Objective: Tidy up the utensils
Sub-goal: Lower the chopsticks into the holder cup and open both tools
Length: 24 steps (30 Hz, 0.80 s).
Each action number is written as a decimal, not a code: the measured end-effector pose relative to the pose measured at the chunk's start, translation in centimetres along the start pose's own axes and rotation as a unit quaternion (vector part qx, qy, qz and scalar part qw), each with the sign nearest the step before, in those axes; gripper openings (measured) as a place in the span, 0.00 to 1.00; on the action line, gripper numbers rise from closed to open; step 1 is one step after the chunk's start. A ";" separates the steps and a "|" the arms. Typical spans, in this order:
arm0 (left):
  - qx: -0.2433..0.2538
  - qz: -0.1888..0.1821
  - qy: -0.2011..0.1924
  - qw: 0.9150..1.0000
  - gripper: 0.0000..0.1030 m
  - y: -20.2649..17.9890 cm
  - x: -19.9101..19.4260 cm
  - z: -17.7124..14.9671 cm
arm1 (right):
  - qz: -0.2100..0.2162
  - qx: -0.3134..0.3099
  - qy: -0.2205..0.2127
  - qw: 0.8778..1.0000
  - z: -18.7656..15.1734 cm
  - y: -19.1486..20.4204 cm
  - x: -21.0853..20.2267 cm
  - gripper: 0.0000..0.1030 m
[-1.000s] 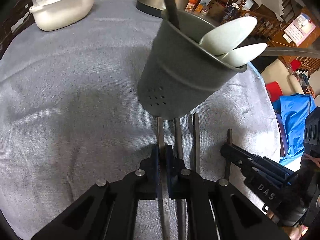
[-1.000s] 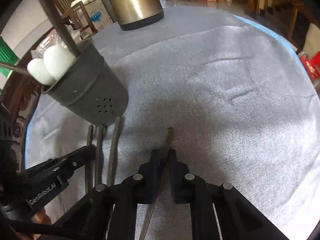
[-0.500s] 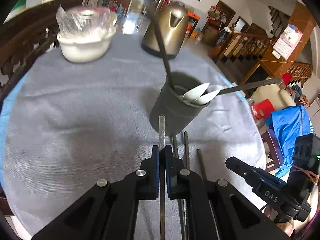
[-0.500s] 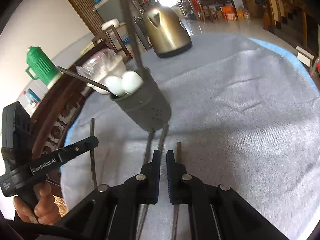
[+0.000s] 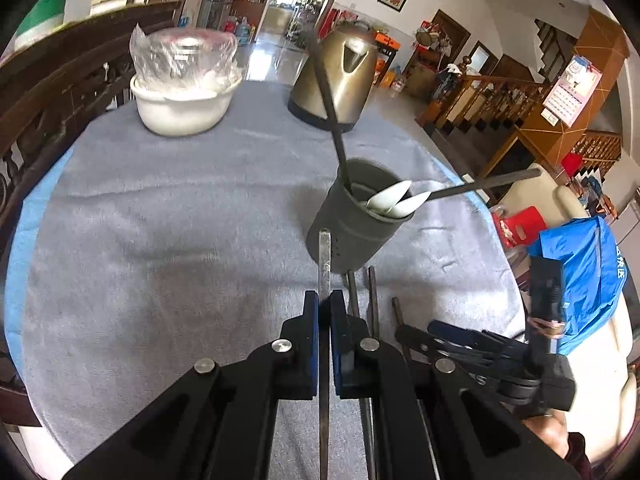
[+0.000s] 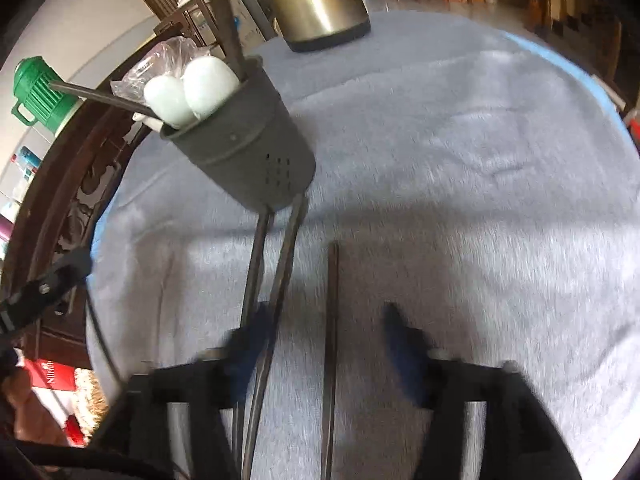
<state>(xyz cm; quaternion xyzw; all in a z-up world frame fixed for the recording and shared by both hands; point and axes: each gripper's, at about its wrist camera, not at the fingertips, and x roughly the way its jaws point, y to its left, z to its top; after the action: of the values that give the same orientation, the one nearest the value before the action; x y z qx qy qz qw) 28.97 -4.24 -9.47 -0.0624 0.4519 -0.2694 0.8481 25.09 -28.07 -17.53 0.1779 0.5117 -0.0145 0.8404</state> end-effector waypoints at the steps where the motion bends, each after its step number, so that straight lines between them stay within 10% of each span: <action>1: 0.002 -0.002 -0.004 1.000 0.05 -0.1 -0.3 0.1 | -0.011 -0.005 -0.008 1.000 0.3 0.2 0.2 0.64; 3: 0.005 -0.003 -0.010 1.000 0.05 -0.4 -1.0 0.2 | -0.024 -0.021 -0.011 0.999 0.9 0.6 1.0 0.54; 4: 0.006 -0.004 -0.013 1.000 0.05 -0.5 -1.2 0.3 | -0.029 -0.023 -0.006 0.999 1.1 0.8 1.5 0.29; 9: 0.011 -0.010 -0.029 0.999 0.05 -0.9 -2.9 0.5 | -0.094 -0.075 -0.003 0.993 1.0 2.3 2.4 0.09; 24: 0.033 -0.011 -0.090 0.995 0.05 -2.7 -8.5 1.7 | 0.028 -0.039 -0.167 0.985 -0.4 2.2 -12.7 0.06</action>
<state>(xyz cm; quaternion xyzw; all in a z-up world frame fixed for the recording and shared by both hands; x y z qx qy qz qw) 25.40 -2.40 -1.31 -0.0634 0.3642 -0.2869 0.8838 19.16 -27.92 -6.05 0.1539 0.3597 -0.0005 0.9203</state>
